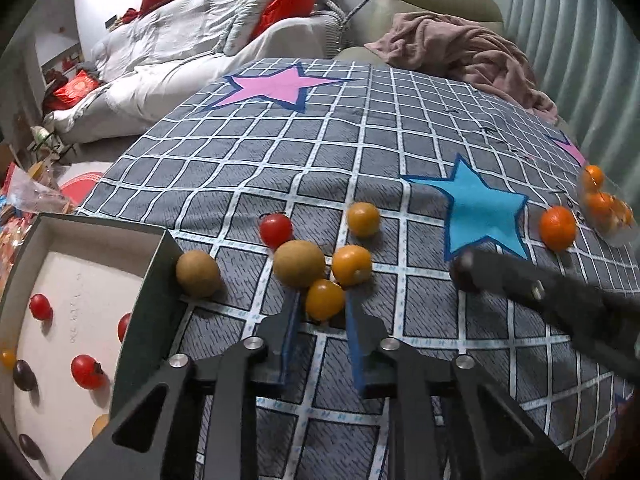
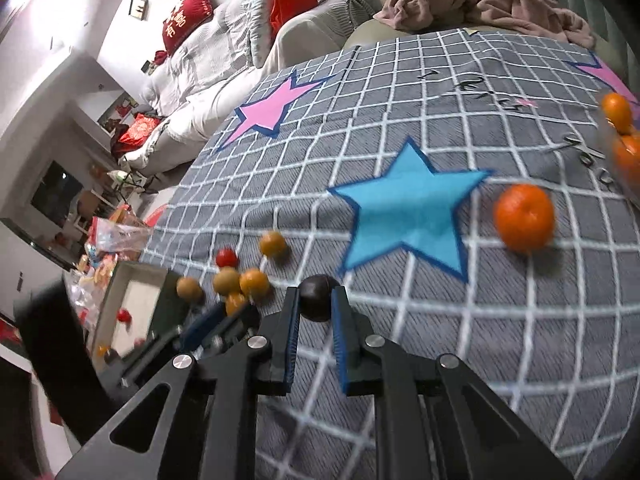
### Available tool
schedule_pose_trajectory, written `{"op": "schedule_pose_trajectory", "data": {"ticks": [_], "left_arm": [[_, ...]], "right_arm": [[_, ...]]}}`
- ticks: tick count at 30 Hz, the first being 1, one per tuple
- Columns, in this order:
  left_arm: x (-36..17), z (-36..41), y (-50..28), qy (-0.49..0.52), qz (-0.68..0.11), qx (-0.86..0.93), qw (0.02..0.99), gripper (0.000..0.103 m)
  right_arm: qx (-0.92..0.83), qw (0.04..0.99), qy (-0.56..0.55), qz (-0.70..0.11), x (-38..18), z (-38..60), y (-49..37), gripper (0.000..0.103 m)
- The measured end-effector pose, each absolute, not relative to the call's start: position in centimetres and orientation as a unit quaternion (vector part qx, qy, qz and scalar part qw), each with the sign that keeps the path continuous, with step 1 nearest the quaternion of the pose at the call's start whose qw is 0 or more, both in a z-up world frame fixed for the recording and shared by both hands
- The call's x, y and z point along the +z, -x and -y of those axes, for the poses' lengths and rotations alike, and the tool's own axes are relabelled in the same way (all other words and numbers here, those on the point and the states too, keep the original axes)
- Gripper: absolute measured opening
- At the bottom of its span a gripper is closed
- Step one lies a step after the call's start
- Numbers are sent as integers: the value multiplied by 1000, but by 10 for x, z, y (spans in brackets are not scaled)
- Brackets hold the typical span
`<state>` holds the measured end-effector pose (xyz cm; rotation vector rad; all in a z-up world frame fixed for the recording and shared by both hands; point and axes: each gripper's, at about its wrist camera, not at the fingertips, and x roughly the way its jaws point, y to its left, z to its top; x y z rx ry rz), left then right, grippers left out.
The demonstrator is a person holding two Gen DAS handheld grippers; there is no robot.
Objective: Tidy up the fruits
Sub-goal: 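Grasp a dark plum with the right tool while the left grasps a yellow cherry tomato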
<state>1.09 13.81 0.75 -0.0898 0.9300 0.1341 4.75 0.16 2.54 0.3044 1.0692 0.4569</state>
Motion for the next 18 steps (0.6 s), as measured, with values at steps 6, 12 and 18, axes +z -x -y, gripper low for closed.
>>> {"op": "schedule_pose_trajectory", "data": {"ticks": [6,12,18], "left_arm": [[8,-143,6,50,-452,44,889,23],[9,-150,34,57,-458,26,887,23],[11,-153,38,52,-460,41,886,23]], "right_arm": [[216,835,-107,-494,27,7,-13,17],[217,839,-80,-493,23,8,19,17],[220,835,-55,-501,23,6,31,19]]}}
